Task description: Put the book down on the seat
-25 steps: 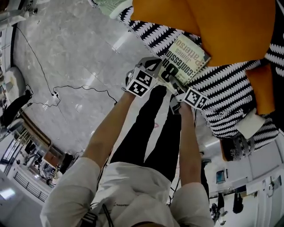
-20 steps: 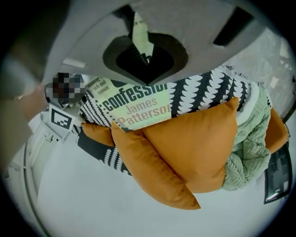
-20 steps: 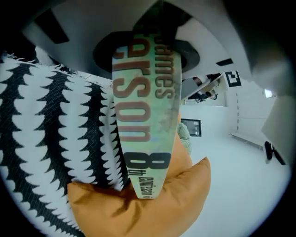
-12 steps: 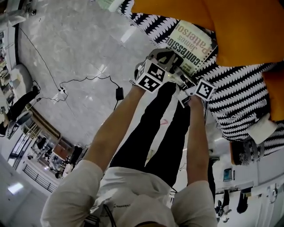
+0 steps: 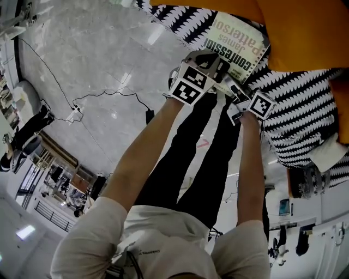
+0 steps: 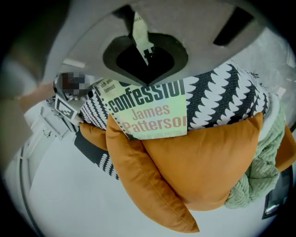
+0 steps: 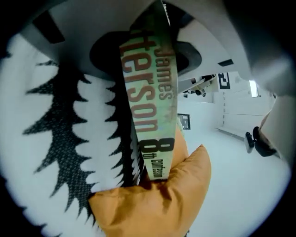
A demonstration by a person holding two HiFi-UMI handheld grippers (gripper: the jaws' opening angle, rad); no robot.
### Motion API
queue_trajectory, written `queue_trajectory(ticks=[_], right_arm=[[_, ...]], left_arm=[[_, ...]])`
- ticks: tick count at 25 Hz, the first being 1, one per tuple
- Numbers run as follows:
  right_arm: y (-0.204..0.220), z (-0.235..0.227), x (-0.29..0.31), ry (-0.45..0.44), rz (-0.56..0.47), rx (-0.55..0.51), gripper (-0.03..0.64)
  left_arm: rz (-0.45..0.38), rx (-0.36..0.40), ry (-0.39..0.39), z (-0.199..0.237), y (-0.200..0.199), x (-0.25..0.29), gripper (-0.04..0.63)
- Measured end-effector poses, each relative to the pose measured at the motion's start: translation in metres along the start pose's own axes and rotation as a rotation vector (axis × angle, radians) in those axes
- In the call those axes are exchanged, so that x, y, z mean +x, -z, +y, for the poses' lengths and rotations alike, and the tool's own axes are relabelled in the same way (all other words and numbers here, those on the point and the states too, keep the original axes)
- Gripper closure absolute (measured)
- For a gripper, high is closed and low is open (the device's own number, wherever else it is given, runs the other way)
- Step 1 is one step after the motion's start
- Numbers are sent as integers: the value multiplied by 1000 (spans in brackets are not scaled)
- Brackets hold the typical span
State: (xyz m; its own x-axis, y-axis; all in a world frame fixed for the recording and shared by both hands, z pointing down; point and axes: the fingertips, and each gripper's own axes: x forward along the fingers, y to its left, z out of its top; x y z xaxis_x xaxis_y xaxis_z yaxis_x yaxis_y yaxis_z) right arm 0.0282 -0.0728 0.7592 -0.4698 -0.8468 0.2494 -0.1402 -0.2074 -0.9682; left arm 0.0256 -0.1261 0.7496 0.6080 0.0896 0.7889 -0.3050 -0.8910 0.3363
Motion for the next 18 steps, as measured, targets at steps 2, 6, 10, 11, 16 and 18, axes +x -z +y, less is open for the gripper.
queue_trajectory(ticks=[2,6,10,11,16,18], right_arm=[[-5,-3,-10,17,-35,-21,433],[-13,-8,-33,71,-100,-61,431],[-23,-15,-53,194,-174,-141,426],[-25,-15,-57,201,-185,-147,426],[-31,-14,-73,239,-208,-195,423],[-35,-15,-80,254,-232,-199,417]], left_arm=[[2,4,9,-5,0,3,588],[8,-41,25,-15,3,6,588],[-5,-82,1,-20,1,9,588],[-10,-89,0,-22,0,10,588],[-1,-100,5,-28,1,13,588],[-4,-137,4,-28,2,13,588]])
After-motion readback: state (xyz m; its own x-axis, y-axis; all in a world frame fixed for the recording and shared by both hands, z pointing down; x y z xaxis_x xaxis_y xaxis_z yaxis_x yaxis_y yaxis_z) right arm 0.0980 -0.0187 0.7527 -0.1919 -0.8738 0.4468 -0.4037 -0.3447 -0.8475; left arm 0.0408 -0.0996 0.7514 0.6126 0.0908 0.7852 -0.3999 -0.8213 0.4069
